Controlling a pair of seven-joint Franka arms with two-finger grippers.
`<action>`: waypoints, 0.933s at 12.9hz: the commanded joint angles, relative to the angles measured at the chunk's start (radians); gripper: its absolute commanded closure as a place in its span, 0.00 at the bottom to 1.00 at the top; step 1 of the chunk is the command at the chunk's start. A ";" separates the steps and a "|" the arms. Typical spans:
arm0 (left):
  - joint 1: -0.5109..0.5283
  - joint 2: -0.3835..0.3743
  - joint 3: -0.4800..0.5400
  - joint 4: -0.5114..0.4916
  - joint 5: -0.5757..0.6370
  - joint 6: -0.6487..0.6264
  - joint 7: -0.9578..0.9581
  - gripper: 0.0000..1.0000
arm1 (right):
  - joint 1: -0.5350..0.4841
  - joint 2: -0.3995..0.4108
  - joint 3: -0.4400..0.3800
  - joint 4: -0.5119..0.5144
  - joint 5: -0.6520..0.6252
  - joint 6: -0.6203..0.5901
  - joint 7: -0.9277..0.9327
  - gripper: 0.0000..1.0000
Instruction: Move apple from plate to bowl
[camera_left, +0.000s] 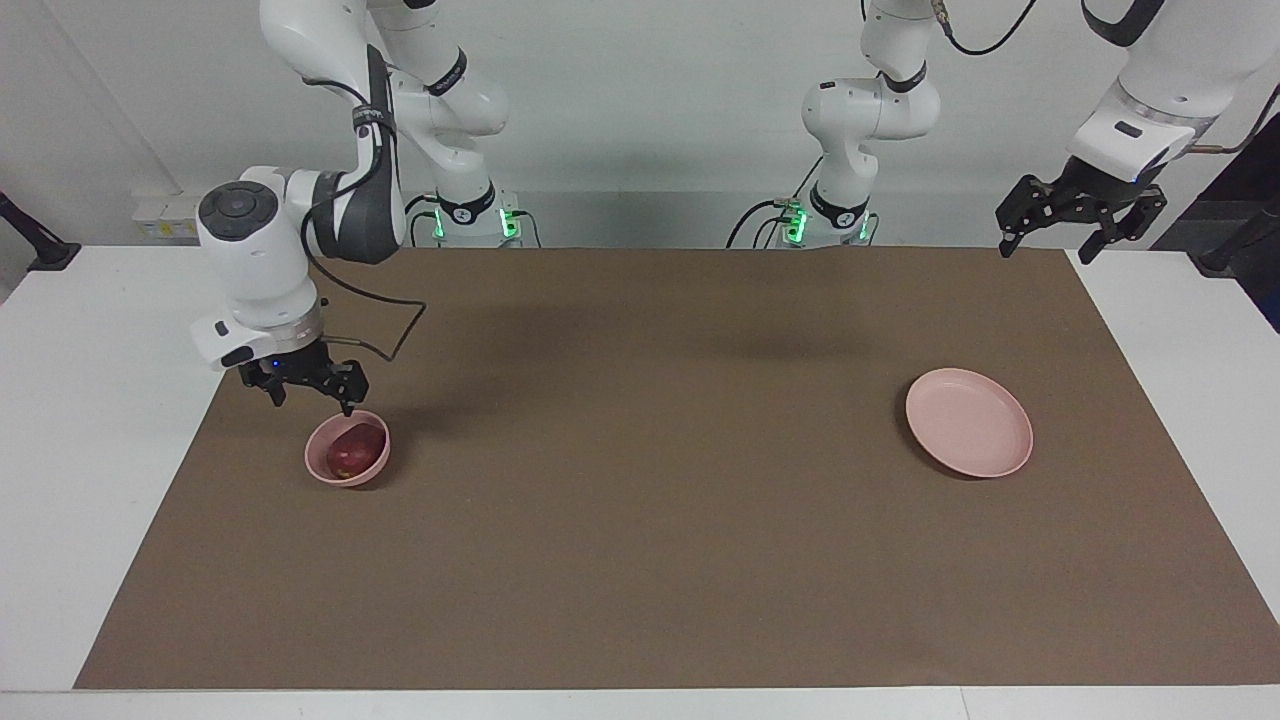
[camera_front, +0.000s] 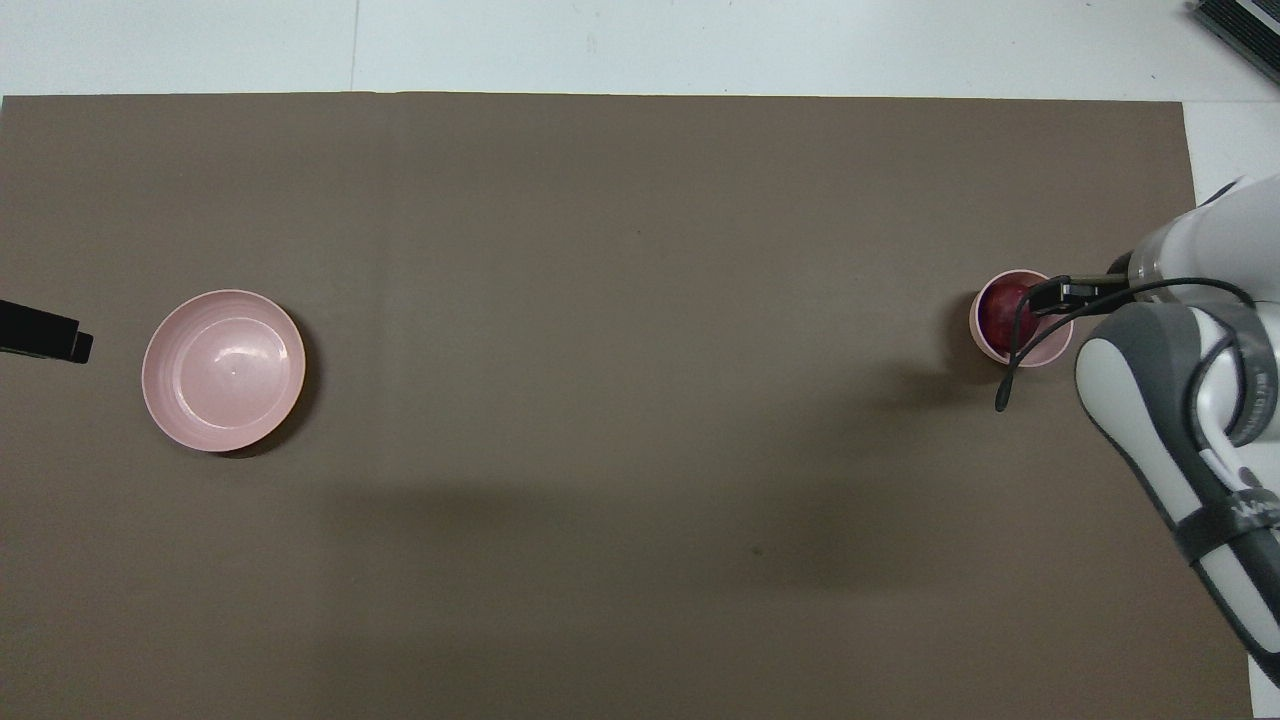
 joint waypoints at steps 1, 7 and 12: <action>-0.013 -0.003 0.010 0.011 -0.008 -0.011 0.008 0.00 | -0.005 -0.060 0.013 0.041 0.057 -0.116 -0.043 0.00; -0.008 -0.004 0.010 0.011 -0.010 -0.007 0.012 0.00 | 0.055 -0.202 0.022 0.044 0.109 -0.324 0.058 0.00; -0.014 -0.004 0.010 0.010 -0.010 -0.004 0.011 0.00 | 0.049 -0.131 0.025 0.232 0.130 -0.493 0.057 0.00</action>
